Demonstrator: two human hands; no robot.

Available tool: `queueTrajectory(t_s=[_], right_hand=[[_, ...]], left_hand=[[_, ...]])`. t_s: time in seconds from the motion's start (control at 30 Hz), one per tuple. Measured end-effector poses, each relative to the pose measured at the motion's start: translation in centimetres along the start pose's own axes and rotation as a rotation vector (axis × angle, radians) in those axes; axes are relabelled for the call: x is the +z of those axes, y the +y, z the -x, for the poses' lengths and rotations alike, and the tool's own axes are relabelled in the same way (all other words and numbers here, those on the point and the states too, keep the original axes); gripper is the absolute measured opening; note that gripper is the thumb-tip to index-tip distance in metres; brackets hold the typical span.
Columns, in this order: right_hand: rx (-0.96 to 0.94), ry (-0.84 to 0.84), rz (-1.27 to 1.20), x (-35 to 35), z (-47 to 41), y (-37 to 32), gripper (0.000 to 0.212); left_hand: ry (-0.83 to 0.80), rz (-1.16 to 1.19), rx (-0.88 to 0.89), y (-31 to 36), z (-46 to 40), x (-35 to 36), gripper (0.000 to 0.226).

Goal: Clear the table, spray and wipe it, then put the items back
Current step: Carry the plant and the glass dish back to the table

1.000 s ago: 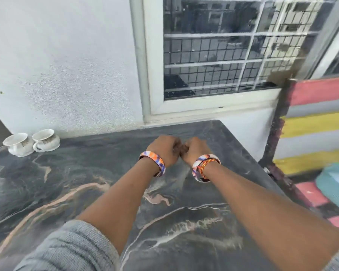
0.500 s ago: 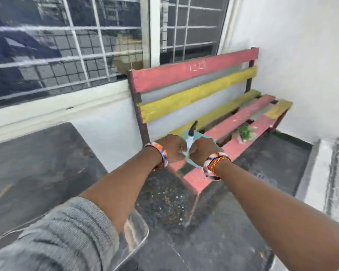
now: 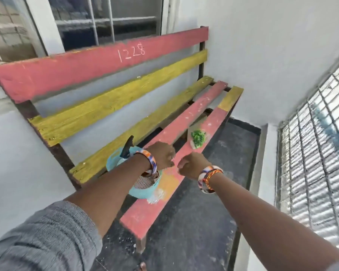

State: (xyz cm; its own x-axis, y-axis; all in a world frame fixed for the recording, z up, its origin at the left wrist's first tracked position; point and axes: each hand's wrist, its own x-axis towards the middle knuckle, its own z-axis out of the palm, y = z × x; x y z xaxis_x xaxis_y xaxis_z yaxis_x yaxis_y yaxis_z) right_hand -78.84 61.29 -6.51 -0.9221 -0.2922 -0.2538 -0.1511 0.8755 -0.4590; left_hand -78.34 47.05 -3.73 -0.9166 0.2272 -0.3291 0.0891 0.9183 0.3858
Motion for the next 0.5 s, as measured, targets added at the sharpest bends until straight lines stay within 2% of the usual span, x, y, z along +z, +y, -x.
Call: queueTrajectory(t_s=[0.03,0.1,0.27,0.5], right_hand=[[0.03,-0.028,-0.009,-0.5,-1.5,0.9,0.023],[0.081,-0.039,-0.036,-1.8,-5.2,2.8,0.022],[0.159,-0.026,-0.112,-4.1,-11.9,6.7,0.021],[0.322,-0.027,-0.225,-4.5,-21.3,16.2,0.024]], left_hand=[[-0.027,0.018,-0.021,0.1,-1.6,-0.3,0.034],[0.006,0.075,0.025,-0.2,-6.3,-0.8,0.025],[-0.006,0.088,0.048,-0.5,-15.5,-1.1,0.05],[0.028,0.136,-0.046,-0.4,-26.2,2.2,0.107]])
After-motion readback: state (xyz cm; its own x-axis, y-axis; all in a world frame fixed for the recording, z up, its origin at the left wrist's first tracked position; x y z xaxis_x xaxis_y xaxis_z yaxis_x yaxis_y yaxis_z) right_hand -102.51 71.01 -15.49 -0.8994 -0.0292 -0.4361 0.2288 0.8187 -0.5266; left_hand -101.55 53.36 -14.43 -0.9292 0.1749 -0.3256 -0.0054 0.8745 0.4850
